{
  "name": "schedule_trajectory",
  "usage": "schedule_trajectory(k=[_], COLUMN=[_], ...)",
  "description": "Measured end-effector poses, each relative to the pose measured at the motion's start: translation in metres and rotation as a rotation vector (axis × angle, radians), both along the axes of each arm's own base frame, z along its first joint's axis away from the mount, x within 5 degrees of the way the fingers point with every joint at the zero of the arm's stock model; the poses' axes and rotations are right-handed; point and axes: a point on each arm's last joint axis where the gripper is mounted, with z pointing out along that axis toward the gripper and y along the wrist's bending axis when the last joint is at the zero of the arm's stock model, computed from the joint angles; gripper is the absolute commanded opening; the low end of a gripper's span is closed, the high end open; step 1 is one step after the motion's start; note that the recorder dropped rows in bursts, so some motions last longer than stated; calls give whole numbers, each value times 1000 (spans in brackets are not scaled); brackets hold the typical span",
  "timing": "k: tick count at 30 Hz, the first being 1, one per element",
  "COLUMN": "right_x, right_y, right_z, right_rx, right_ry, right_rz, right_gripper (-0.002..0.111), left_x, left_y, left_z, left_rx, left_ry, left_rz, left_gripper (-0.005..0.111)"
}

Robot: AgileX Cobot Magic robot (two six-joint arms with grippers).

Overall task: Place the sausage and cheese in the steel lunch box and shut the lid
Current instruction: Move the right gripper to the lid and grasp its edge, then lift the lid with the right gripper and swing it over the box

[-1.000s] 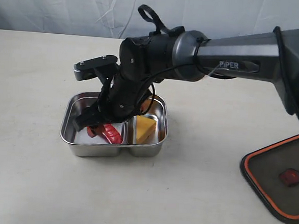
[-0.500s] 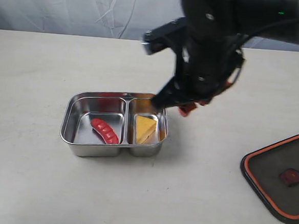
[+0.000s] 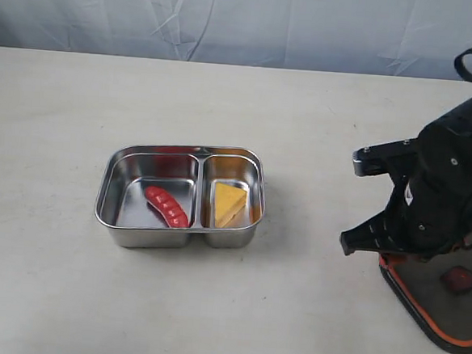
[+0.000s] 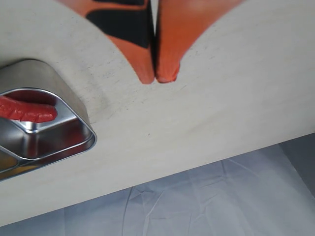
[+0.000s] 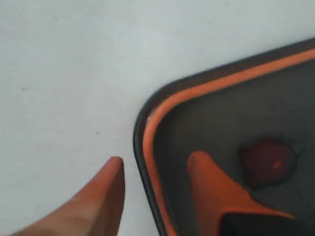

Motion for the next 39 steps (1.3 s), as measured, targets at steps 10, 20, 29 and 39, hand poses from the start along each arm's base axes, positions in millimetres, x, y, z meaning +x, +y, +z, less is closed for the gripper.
schedule_trajectory(k=[10,20,29,39], right_x=[9,8,-49,-105], right_y=[8,7,41,41], right_z=[-38,-23,115,171], right_rx=[12,40,781,1105], right_ry=[24,-9,-230,-230], right_rz=[-55,-54,201,405], right_gripper=[21,0,0,0], left_x=[0,0,0,0], left_y=[0,0,0,0], left_z=[0,0,0,0], left_rx=[0,0,0,0], left_ry=[0,0,0,0], left_rz=[0,0,0,0], left_gripper=[0,0,0,0])
